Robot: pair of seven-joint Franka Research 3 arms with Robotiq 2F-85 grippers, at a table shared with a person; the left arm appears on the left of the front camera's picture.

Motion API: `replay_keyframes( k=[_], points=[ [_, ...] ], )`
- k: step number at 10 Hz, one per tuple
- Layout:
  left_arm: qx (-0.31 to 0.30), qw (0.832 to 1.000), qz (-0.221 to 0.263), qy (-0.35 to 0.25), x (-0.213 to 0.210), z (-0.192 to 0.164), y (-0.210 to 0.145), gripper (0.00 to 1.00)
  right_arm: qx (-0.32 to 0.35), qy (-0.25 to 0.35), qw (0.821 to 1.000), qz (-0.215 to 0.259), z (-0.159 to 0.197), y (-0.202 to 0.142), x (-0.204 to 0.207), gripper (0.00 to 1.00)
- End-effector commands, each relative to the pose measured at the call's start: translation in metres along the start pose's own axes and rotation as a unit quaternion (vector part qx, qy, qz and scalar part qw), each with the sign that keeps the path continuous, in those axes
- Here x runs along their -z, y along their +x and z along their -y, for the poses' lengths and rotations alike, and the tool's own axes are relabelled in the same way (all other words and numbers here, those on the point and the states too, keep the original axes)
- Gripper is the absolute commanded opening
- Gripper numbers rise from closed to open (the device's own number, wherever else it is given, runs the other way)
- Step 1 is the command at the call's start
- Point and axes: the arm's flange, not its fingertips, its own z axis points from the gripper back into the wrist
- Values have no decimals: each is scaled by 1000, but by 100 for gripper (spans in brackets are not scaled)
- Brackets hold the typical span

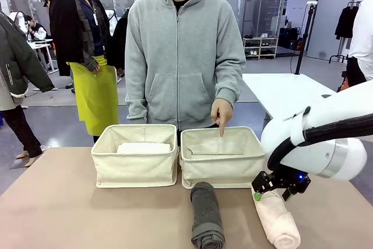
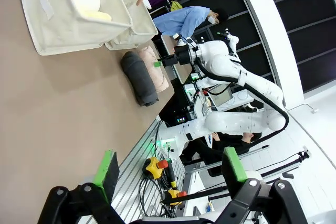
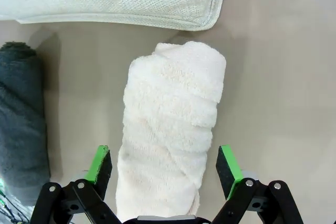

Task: Divide the towels into two baskets.
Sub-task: Pick up one hotel-folded towel from the bottom of the table and place it in the Fabric basket indicated by the person.

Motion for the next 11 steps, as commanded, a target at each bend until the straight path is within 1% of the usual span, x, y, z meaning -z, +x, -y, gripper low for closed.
replay_keyframes(
  k=[1, 4, 5, 6, 7, 8, 9, 10, 11],
  points=[
    [7, 1000, 3, -4, -2, 4, -1, 100, 11, -21, 1000, 0, 1, -39, 19, 100],
    [7, 1000, 3, -4, -2, 4, -1, 100, 5, -47, 999, -13, 1, -41, 36, 100],
    [7, 1000, 3, -4, -2, 4, -1, 100, -1, -46, 999, -15, 1, -42, 38, 96],
    [7, 1000, 3, -4, -2, 4, -1, 100, -8, -41, 999, -20, 1, -44, 43, 89],
    [7, 1000, 3, -4, -2, 4, -1, 100, -13, -43, 999, -27, 3, -46, 48, 77],
    [7, 1000, 3, -4, -2, 4, -1, 100, -14, -43, 999, -31, 4, -46, 51, 69],
    [7, 1000, 3, -4, -2, 4, -1, 100, -14, -42, 999, -32, 5, -46, 50, 57],
    [7, 1000, 3, -4, -2, 4, -1, 100, -15, -42, 999, -31, 5, -45, 47, 49],
    [7, 1000, 3, -4, -2, 4, -1, 100, -16, -39, 999, -28, 6, -45, 41, 37]
  ],
)
